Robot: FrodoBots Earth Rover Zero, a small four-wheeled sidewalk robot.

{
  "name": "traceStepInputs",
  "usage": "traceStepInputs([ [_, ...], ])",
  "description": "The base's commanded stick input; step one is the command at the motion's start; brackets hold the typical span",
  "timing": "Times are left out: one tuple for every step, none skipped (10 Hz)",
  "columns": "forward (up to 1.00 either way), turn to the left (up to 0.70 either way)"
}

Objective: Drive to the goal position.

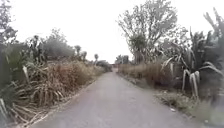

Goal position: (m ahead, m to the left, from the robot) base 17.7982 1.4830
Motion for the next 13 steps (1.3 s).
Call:
traceStepInputs([
  [1.00, 0.00],
  [1.00, 0.00],
  [1.00, 0.00],
  [1.00, 0.00],
  [1.00, 0.00],
  [1.00, 0.00],
  [1.00, 0.00],
  [1.00, 0.00],
  [1.00, 0.00],
  [1.00, 0.00],
  [1.00, 0.00],
  [1.00, 0.00],
  [1.00, 0.00],
])
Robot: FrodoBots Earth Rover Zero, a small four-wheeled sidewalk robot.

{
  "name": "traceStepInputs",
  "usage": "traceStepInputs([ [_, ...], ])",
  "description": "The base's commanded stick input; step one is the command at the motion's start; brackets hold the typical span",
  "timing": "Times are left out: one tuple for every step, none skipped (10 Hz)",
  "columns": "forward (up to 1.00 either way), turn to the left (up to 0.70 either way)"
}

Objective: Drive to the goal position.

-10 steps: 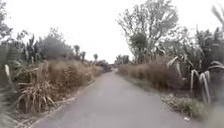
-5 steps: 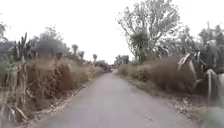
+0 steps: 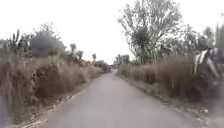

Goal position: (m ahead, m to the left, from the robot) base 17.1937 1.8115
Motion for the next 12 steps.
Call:
traceStepInputs([
  [1.00, 0.00],
  [1.00, 0.00],
  [1.00, 0.00],
  [1.00, 0.00],
  [1.00, 0.00],
  [1.00, 0.00],
  [1.00, 0.00],
  [1.00, 0.00],
  [1.00, 0.00],
  [1.00, 0.00],
  [1.00, 0.00],
  [1.00, 0.00],
])
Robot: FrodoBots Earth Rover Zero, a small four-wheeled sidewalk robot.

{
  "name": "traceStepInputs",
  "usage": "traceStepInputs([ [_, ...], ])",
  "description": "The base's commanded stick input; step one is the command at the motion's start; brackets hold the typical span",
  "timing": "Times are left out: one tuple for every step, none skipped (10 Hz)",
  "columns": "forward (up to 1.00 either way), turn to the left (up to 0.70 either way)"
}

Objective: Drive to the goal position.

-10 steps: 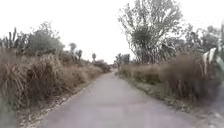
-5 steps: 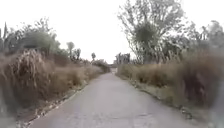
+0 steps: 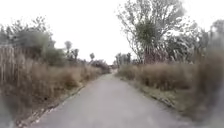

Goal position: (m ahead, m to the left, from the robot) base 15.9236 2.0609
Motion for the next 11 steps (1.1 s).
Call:
traceStepInputs([
  [1.00, 0.00],
  [1.00, 0.00],
  [1.00, 0.00],
  [1.00, 0.00],
  [1.00, 0.00],
  [1.00, 0.00],
  [1.00, 0.00],
  [1.00, 0.00],
  [1.00, 0.00],
  [1.00, 0.00],
  [1.00, 0.00],
])
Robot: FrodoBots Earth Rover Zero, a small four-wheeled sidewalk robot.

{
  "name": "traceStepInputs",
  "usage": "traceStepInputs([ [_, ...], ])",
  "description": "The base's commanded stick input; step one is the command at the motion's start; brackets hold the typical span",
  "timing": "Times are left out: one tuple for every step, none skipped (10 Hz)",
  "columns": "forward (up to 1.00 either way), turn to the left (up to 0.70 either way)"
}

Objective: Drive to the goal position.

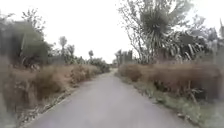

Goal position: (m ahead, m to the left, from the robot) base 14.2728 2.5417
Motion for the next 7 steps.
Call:
traceStepInputs([
  [1.00, 0.00],
  [1.00, 0.00],
  [1.00, 0.00],
  [1.00, 0.03],
  [1.00, 0.14],
  [1.00, 0.26],
  [1.00, 0.37],
])
